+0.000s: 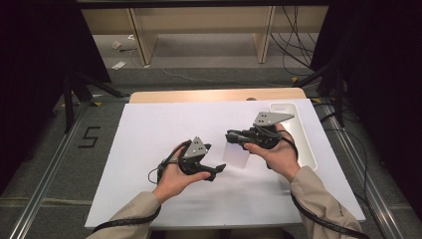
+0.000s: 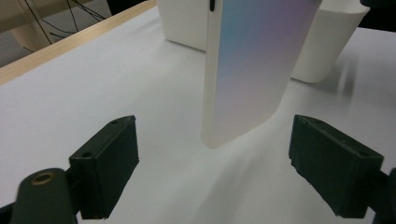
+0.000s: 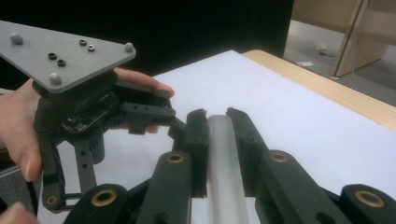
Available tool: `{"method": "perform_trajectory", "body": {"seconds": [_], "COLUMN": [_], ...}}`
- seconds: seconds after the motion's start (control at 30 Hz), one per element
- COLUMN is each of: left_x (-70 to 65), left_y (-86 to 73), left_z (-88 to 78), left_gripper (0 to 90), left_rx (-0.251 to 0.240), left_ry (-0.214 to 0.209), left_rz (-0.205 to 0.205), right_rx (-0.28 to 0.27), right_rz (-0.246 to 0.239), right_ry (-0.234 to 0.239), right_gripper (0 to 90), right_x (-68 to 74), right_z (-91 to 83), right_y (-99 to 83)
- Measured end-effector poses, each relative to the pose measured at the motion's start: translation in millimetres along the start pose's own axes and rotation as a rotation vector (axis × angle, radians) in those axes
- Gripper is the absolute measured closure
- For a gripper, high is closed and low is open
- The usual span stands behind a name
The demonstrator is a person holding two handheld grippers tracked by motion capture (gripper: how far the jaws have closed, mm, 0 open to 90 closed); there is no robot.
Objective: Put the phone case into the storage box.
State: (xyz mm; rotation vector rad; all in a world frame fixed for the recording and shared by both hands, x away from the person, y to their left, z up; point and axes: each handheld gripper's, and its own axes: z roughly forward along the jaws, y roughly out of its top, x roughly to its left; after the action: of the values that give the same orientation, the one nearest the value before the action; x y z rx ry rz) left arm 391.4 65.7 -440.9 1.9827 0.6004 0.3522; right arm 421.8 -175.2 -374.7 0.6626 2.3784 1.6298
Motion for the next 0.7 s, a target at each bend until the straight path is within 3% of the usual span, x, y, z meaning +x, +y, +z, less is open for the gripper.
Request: {"method": "perform_trajectory", "body": {"seconds": [0.7], "left_x": [-0.2], "left_y": [-2.1], "left_z": [3.1], "left_gripper": [15.6], "left_rx": [0.018], "left_ry": [-0.016], "left_rz": [0.005], "right_rx": [0.040], "right_rz": [-0.052], "right_ry": [0.091], "right_gripper": [79.8], "right_x": [6.3], "right_z": [3.3], "right_y": [3.6]}}
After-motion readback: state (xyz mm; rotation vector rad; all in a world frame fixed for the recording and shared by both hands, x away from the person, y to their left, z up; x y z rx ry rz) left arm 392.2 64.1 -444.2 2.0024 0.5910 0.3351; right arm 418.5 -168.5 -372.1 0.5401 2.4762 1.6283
